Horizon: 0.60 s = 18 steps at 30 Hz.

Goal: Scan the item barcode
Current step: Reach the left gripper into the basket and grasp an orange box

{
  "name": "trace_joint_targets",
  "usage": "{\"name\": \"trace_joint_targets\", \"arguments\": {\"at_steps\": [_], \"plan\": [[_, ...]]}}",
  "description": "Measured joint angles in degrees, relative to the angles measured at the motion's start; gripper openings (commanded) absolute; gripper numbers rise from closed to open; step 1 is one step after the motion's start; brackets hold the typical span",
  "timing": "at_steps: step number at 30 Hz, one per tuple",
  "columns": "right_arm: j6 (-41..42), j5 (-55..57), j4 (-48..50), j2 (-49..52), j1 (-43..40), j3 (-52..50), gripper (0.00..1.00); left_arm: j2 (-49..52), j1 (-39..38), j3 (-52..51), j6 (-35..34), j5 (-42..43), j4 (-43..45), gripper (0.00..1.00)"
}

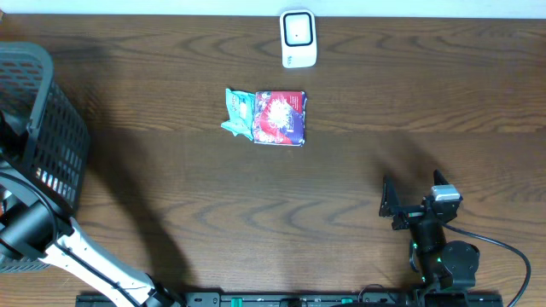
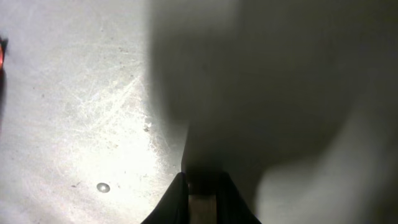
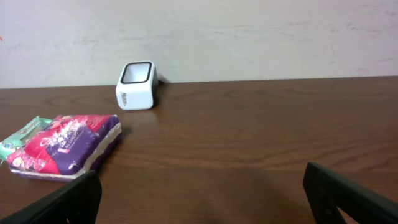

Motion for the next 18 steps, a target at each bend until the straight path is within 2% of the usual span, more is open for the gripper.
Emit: {"name": "trace_joint_targets", "arguments": {"at_steps": [9,14,18], "plan": [[0.0,0.0,0.0,0.0,0.0,0.0,0.99,-3.0,0.0,4.3,-5.7,1.4,1.1,0.07],[0.0,0.0,0.0,0.0,0.0,0.0,0.99,-12.7,0.0,5.9,-12.7,4.7,7.1,0.07],[0.0,0.0,0.0,0.0,0.0,0.0,0.99,-23.1,0.0,6.7,-18.9,11.8,13.6,0.07]]}}
